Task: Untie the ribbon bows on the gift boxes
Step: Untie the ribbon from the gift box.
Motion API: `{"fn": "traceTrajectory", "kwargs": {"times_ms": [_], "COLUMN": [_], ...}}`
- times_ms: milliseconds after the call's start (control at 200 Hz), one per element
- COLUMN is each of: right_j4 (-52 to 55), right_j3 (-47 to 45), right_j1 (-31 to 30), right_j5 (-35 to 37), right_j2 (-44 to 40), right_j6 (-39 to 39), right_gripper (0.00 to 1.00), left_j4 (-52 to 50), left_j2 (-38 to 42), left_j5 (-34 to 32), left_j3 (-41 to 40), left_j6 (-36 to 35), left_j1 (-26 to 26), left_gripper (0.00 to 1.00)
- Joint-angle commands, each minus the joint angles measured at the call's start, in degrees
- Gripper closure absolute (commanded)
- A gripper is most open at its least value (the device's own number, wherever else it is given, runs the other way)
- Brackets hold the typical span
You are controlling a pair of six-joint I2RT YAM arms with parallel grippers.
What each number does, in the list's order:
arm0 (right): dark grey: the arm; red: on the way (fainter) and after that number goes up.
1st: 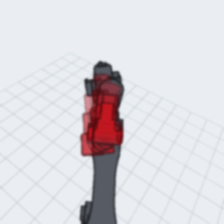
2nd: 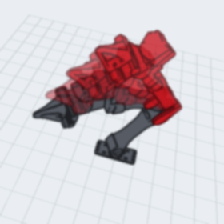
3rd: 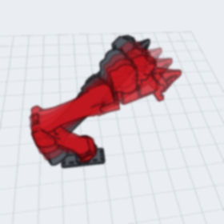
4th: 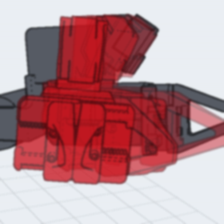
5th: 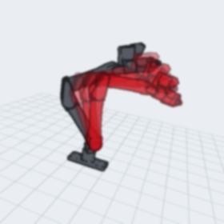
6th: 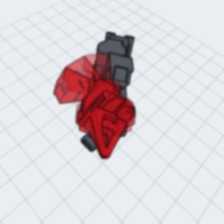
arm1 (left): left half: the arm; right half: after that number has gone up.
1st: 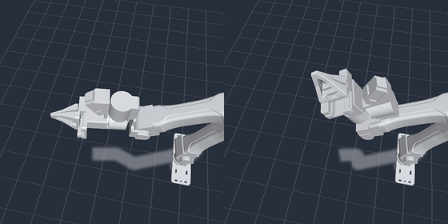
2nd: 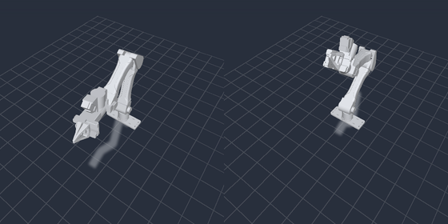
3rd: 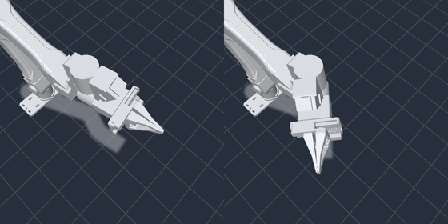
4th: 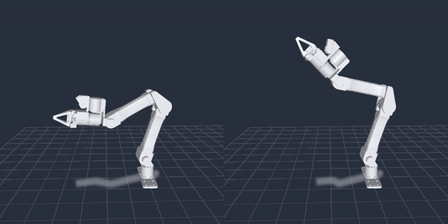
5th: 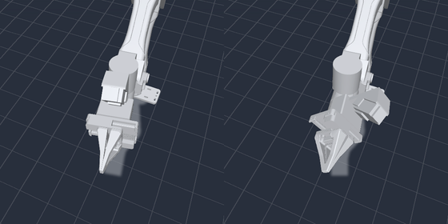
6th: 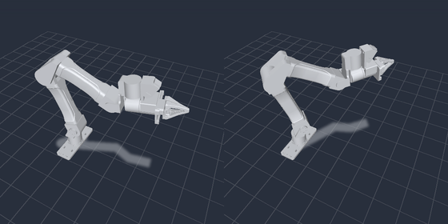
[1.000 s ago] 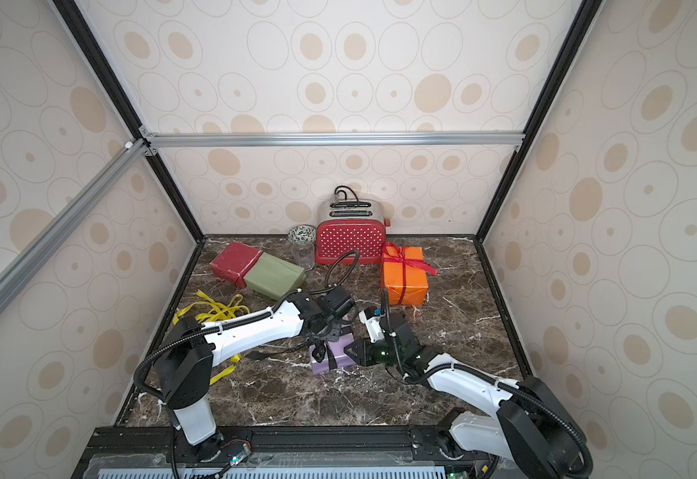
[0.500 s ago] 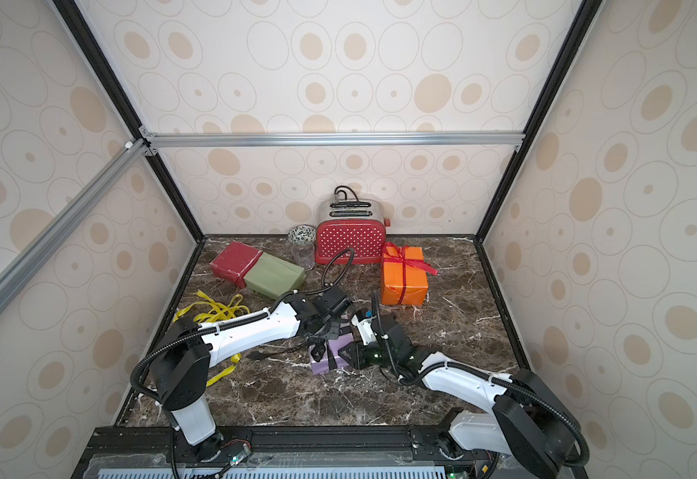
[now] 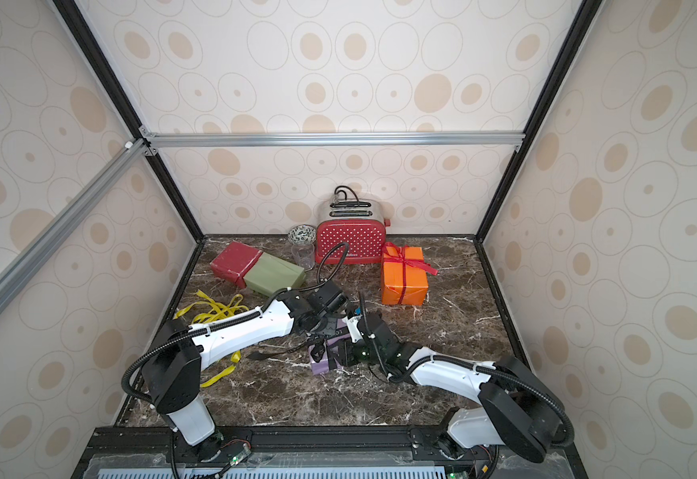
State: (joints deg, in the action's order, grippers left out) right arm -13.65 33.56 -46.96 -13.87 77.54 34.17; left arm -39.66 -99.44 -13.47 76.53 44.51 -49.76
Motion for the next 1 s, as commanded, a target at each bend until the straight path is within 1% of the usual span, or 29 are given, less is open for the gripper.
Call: {"fn": "traceTrajectory", "kwargs": {"times_ms": [0,120,175,316,411,521,606,706,767,817,887,997], "right_j4": [0.9,2.3,2.5,3.1,3.4,3.5,3.8,4.2,4.3,4.4,4.8,5.5], "right_j3": [0.6,1.6,1.4,1.8,2.1,1.7,1.9,1.9,1.7,1.5,1.4,1.6], "right_j1": [-1.1,-2.9,-3.3,-5.8,-7.1,-7.8,-8.4,-9.5,-10.0,-10.6,-11.2,-12.0], "right_j5": [2.9,6.3,7.1,10.0,11.9,13.8,15.4,16.7,17.4,17.9,18.8,20.0], "right_j2": [2.4,3.6,3.8,4.1,4.8,5.3,5.4,5.8,6.1,6.3,6.4,6.3], "right_j6": [1.3,-0.2,-0.4,-1.7,-1.7,-1.7,-2.3,-2.5,-2.7,-2.6,-2.6,-2.8], "right_gripper": [0.59,0.59,0.59,0.62,0.64,0.65,0.65,0.67,0.69,0.71,0.75,0.84], "left_j4": [-0.9,-0.5,-0.5,-0.2,0.4,1.2,1.1,1.9,2.9,6.0,7.1,8.7], "left_j2": [1.9,2.1,2.3,3.2,5.5,7.8,8.3,9.0,10.1,10.9,11.4,10.4], "left_j5": [-0.6,0.0,0.3,0.8,0.9,1.5,2.1,3.7,6.2,8.3,9.8,13.7], "left_j3": [-0.4,-1.0,-1.3,-2.3,-3.8,-4.6,-4.8,-5.8,-7.4,-8.8,-9.4,-9.2], "left_j6": [-0.3,-0.6,-0.7,-0.8,-0.9,-1.3,-1.4,-1.1,-0.4,0.0,0.0,-0.1], "left_j1": [0.7,1.0,1.2,2.5,4.0,5.0,5.3,6.7,8.4,9.4,9.6,9.6], "left_gripper": [0.97,0.97,0.88,0.74,0.66,0.62,0.57,0.54,0.51,0.51,0.49,0.48]}}
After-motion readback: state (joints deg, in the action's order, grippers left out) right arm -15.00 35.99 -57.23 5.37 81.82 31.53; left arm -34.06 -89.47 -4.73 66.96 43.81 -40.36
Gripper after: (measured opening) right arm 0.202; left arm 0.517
